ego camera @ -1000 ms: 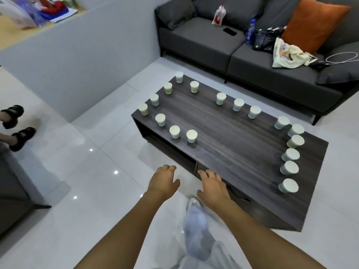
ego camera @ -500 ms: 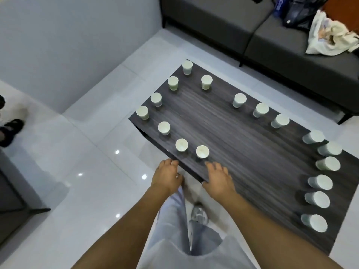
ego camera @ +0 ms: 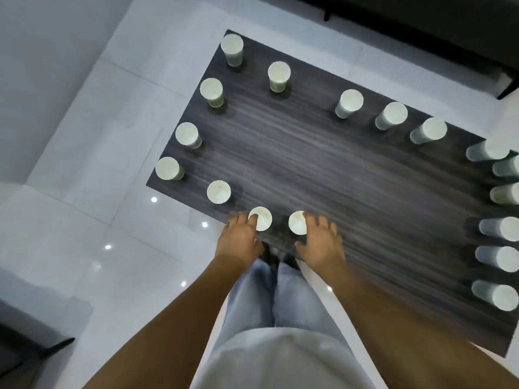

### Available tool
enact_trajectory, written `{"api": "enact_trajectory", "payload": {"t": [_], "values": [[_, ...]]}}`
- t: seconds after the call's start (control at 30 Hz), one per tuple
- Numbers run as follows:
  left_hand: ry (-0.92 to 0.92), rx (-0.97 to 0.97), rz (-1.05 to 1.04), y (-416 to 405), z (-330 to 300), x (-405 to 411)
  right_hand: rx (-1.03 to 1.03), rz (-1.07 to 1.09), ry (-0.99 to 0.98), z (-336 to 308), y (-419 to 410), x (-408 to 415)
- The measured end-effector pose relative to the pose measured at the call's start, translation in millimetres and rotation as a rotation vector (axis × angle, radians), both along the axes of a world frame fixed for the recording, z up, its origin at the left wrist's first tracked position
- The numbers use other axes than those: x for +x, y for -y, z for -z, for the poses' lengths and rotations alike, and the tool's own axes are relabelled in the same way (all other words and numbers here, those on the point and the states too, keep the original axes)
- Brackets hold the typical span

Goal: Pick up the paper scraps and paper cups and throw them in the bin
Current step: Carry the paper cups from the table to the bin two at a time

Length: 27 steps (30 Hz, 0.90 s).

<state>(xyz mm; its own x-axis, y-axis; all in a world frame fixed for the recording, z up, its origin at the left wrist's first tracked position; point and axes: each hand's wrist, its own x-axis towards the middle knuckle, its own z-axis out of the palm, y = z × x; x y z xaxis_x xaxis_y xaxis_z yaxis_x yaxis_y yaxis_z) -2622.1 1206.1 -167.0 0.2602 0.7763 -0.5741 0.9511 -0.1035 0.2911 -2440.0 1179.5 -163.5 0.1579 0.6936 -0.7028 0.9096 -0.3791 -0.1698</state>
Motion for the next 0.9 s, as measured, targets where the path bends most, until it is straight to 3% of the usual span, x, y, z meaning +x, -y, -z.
{"api": "enact_trajectory", "payload": {"t": [0.23,0.43,0.7,0.9], "values": [[-0.049,-0.028,0.206,-26.4,95.1,18.2,0.009,-0.024,0.032,98.9,-11.6,-1.7],[-0.069,-0.007,0.169,-15.6,141.2,21.4,0.062,-0.013,-0.02,145.2,-0.2,-3.6],[-0.076,0.001,0.202,2.7,117.5,27.2,0.06,0.043,-0.09,119.5,19.5,-0.7],[-0.063,0.006,0.231,1.5,46.2,49.5,0.116,0.117,-0.105,45.1,25.0,17.4]]}}
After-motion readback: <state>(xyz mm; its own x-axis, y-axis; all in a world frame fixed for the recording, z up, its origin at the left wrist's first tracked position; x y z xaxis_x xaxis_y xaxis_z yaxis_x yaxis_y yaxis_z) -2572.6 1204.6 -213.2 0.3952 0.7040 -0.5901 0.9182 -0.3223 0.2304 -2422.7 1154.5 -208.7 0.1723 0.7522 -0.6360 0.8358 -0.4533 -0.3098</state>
